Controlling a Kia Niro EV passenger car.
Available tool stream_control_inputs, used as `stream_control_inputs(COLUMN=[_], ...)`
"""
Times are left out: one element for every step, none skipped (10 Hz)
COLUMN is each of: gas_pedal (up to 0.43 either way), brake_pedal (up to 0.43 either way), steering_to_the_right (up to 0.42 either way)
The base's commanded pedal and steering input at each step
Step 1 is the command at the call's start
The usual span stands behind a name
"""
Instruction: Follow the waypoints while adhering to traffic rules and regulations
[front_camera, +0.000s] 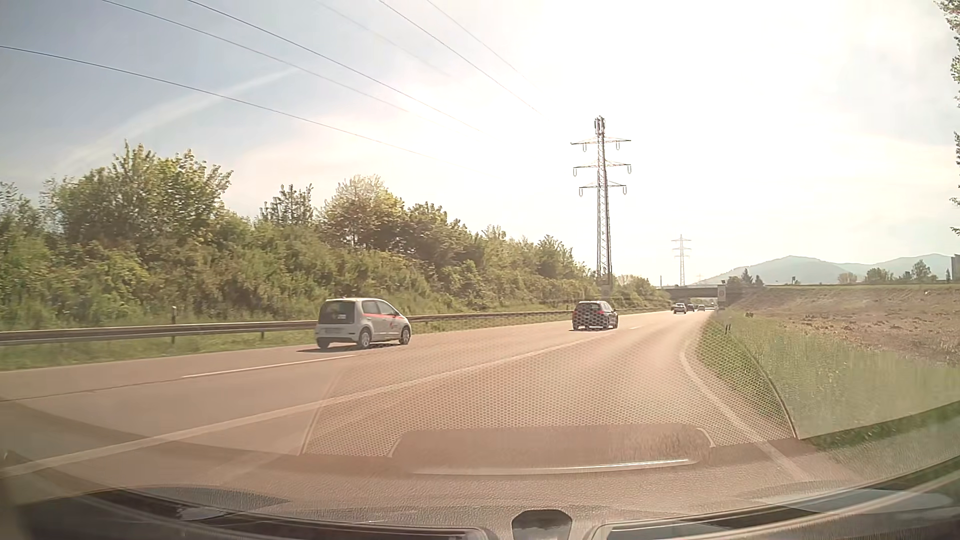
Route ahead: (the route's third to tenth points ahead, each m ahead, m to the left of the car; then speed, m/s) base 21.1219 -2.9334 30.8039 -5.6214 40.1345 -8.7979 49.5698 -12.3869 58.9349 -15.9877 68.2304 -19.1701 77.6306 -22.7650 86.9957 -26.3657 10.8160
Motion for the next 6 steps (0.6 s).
stream_control_inputs(gas_pedal=[0.197, 0.197, 0.197, 0.209, 0.209, 0.22], brake_pedal=[0.0, 0.0, 0.0, 0.0, 0.0, 0.0], steering_to_the_right=[0.113, 0.109, 0.105, 0.103, 0.101, 0.097])
